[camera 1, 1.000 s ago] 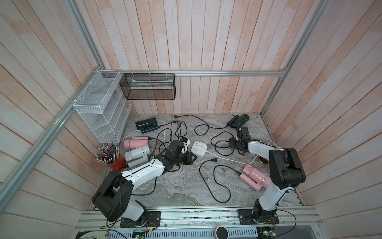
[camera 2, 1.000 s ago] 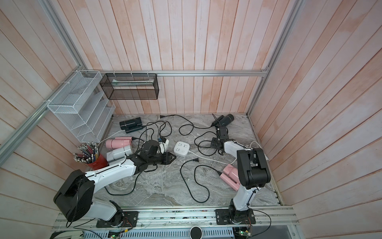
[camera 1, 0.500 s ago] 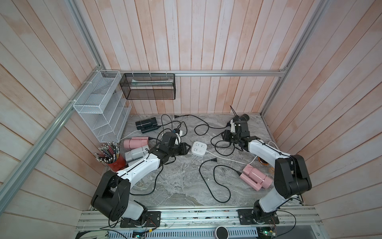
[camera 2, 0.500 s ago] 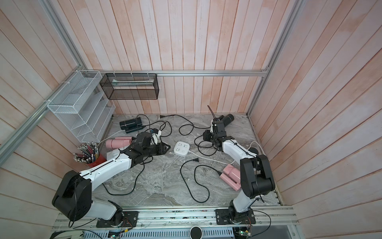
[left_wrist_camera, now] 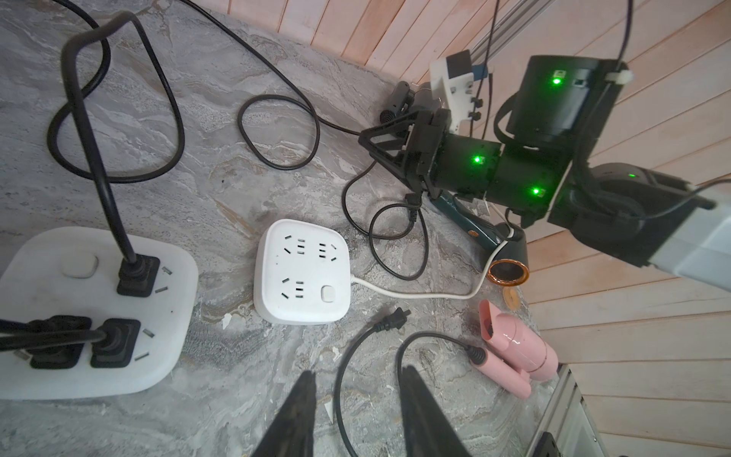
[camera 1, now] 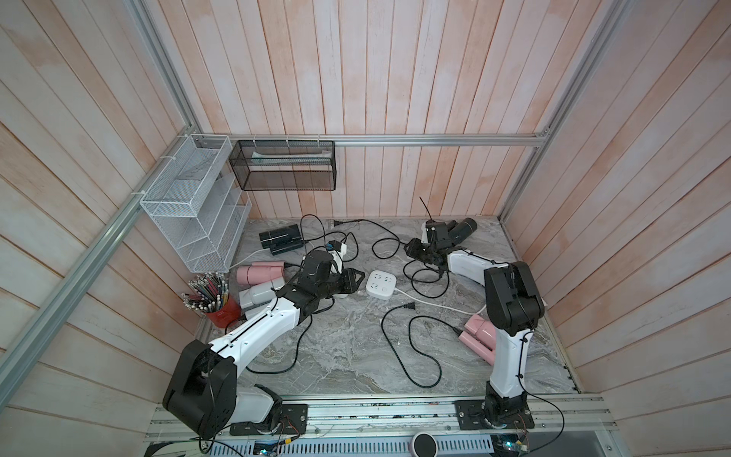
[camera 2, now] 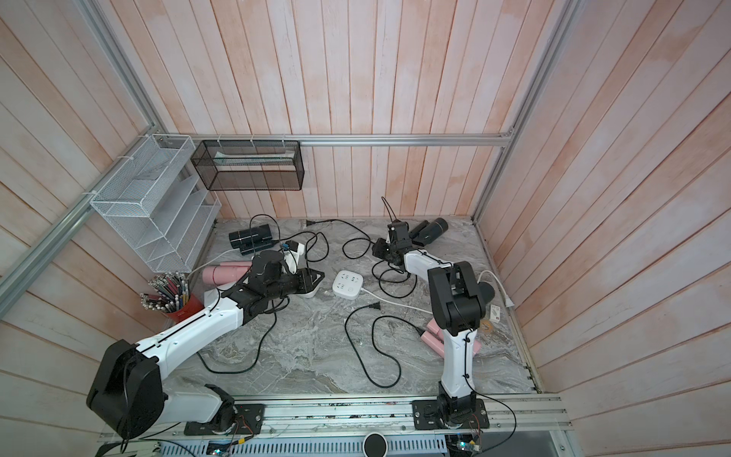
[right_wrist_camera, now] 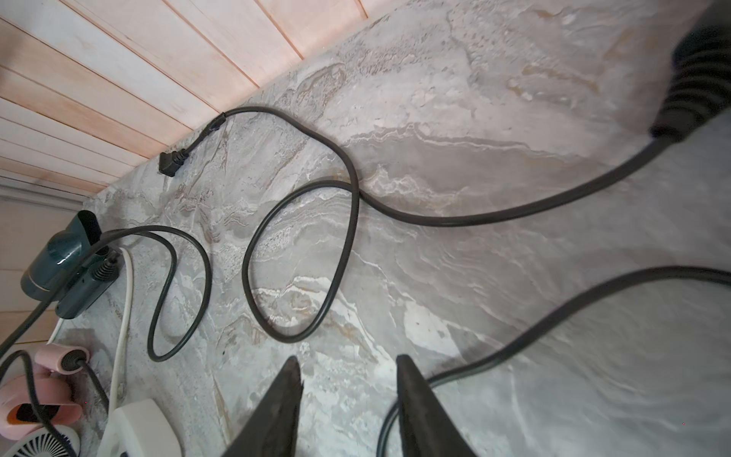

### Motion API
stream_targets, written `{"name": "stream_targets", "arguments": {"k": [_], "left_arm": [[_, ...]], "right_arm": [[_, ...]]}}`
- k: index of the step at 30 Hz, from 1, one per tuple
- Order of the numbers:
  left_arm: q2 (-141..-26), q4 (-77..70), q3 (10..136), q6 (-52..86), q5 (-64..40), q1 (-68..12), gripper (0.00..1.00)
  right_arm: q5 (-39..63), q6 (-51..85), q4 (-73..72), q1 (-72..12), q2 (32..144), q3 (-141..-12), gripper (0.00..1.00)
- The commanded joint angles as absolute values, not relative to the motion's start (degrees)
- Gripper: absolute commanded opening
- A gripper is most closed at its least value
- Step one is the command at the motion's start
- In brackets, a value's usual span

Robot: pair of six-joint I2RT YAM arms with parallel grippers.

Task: Charge the blow dryers
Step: Pick up the charging cable from the center of the board.

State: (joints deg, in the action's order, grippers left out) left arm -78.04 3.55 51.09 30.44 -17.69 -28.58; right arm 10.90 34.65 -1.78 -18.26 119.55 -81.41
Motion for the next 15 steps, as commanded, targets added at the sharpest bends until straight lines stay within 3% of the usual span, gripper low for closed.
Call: {"name": "stream_targets", "arguments": {"k": [1,15], "left_arm": [[-76.2,2.7,49.4,29.5,-17.0,-28.3,0.39],[-74.5,4.2,48.3,29.1,-16.9,-27.1,0.39]], "right_arm": [[12.0,36.3,-1.9,-19.0,123.3,-84.7,0.41],[13.8,36.9,0.8,-19.7,133.8,-94.5,0.37]]}}
